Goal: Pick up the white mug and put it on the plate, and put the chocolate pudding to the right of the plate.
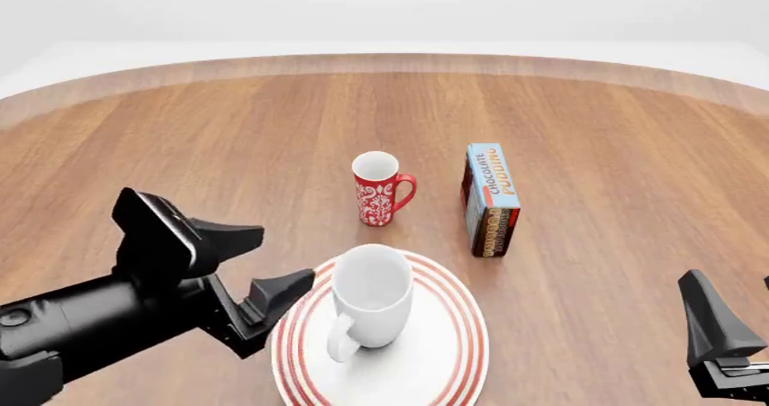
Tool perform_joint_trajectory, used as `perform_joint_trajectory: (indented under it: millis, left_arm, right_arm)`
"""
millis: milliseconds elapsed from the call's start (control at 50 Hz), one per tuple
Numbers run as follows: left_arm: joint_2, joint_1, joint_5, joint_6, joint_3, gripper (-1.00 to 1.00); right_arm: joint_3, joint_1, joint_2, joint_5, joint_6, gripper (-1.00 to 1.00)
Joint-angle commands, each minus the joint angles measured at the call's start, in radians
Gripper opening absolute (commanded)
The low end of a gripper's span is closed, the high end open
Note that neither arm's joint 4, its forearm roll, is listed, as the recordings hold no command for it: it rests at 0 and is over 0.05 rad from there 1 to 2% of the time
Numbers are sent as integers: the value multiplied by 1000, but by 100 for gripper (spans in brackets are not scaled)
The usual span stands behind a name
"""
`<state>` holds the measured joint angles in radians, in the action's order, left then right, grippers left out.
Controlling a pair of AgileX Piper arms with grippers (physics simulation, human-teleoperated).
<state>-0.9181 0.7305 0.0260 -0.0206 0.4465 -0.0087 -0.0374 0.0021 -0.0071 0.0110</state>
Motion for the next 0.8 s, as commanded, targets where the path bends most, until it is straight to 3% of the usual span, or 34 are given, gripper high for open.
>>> perform_joint_trajectory:
  millis: [20,440,580,800]
  left_arm:
    - [122,-84,69,-39,24,100]
    - [315,-254,83,-40,4,100]
    - [393,-383,48,-41,-31,100]
    - [468,-498,-21,-17,-108,100]
  right_arm:
    - [0,0,0,0,0,100]
    - [-3,1,-1,1,-13,100]
    - [-3,0,-1,1,-13,100]
    - [-3,0,-1,1,-14,100]
